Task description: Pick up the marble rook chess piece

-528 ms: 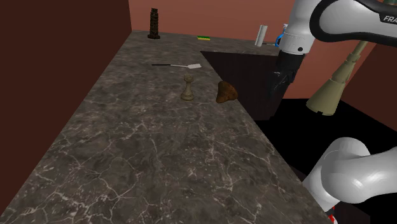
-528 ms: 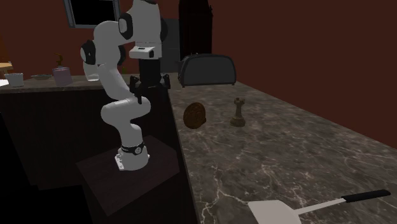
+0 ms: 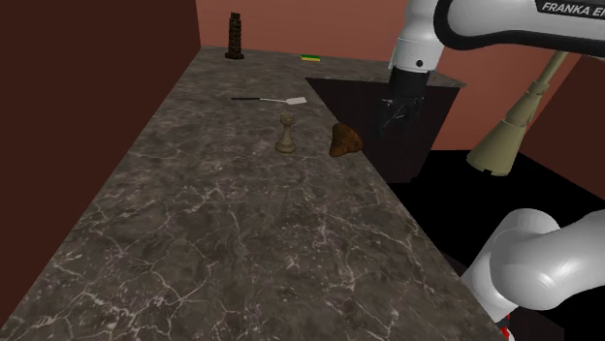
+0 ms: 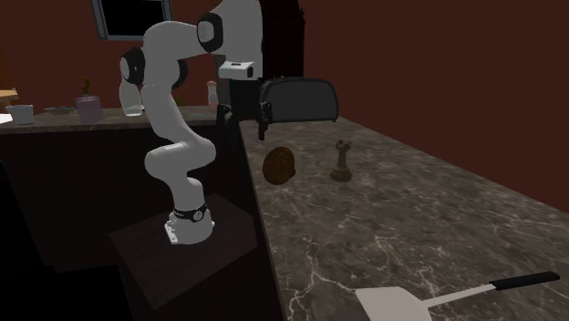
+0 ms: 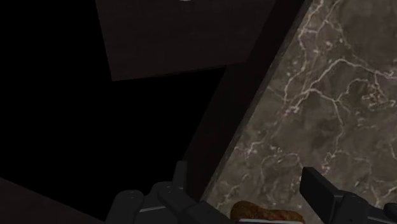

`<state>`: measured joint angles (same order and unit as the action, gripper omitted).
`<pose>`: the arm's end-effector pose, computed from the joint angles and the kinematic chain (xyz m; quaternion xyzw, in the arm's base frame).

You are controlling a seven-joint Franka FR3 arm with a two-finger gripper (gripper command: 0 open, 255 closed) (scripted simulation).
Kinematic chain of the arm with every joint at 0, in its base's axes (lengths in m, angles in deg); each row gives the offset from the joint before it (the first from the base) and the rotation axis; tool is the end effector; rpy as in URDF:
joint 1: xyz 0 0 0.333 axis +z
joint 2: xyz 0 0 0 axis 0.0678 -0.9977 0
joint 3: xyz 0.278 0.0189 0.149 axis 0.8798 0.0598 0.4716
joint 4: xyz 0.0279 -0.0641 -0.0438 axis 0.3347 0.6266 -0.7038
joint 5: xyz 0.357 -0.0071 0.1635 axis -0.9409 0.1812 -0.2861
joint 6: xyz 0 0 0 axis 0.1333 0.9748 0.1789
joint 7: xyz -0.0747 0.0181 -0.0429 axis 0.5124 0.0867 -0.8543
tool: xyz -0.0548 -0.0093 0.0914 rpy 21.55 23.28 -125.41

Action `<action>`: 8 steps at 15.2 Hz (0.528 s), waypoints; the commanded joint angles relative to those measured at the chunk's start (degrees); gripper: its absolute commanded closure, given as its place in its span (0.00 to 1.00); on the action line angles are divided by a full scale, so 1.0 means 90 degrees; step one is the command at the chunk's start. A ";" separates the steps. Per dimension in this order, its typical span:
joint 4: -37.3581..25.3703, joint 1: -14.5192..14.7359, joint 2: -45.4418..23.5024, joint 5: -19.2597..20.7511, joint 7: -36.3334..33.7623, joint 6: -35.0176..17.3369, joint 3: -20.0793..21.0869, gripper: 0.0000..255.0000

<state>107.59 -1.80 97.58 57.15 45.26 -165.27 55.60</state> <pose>0.3495 0.0351 0.6123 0.9952 -0.0970 -0.0132 0.0082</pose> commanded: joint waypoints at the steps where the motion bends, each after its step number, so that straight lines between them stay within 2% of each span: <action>1: -0.0389 0.0015 -0.0408 -0.0084 -0.0234 -0.0044 0.0140 0.00; 8: -0.1949 0.0084 -0.1938 -0.0205 -0.1120 -0.0100 0.0650 0.00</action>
<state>92.14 -1.14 82.12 55.36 36.39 -166.17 60.82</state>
